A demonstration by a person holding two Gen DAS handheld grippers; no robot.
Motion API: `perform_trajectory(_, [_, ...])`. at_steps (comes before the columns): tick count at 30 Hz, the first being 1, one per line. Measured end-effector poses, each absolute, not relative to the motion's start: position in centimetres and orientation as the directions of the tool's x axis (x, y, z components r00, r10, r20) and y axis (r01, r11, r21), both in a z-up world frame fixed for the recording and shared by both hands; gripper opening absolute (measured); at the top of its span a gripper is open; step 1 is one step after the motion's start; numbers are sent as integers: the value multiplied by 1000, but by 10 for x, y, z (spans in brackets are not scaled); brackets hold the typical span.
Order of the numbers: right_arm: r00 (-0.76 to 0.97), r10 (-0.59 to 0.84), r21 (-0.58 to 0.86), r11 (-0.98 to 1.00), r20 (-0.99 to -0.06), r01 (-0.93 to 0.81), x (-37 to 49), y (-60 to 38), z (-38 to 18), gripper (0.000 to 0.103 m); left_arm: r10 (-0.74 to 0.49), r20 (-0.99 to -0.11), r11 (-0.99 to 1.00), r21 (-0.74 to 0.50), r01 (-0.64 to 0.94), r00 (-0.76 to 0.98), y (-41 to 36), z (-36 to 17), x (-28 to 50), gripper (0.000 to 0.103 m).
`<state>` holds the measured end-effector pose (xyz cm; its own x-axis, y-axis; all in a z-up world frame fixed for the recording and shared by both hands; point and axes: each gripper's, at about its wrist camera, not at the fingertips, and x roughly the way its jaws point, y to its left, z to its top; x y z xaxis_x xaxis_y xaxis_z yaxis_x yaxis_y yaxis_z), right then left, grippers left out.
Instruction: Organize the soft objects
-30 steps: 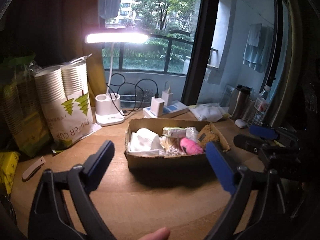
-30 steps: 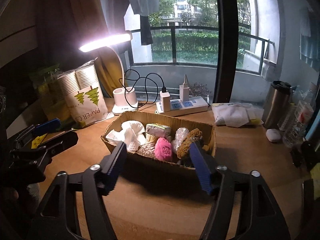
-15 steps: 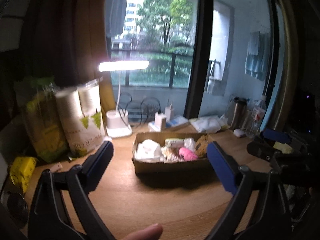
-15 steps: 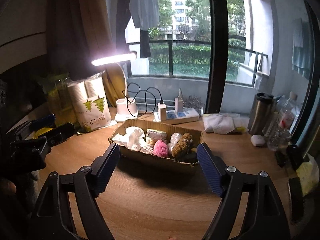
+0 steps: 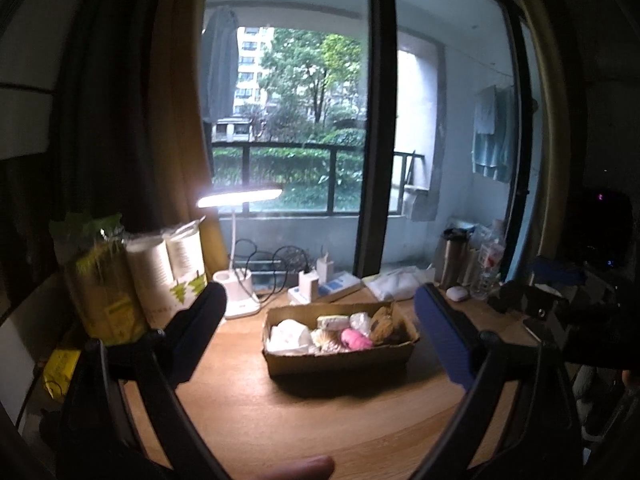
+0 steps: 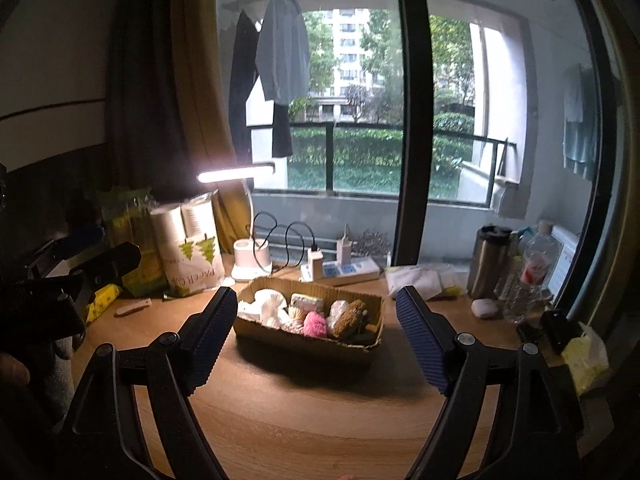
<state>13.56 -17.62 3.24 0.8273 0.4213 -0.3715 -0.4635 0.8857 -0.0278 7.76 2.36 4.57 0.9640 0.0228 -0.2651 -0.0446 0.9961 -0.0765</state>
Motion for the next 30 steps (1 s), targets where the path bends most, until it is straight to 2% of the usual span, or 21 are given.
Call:
perform_trajectory(14, [877,392,-45,907,-276,-419,115,-196,68,85,-1,-151,999,-50,-7,988,7,90,58,96])
perform_trajectory(30, [894,381,-49,914,-237,-403,110,-203,79,86,4,-149,999,-51,-12,989,6,98,60,98])
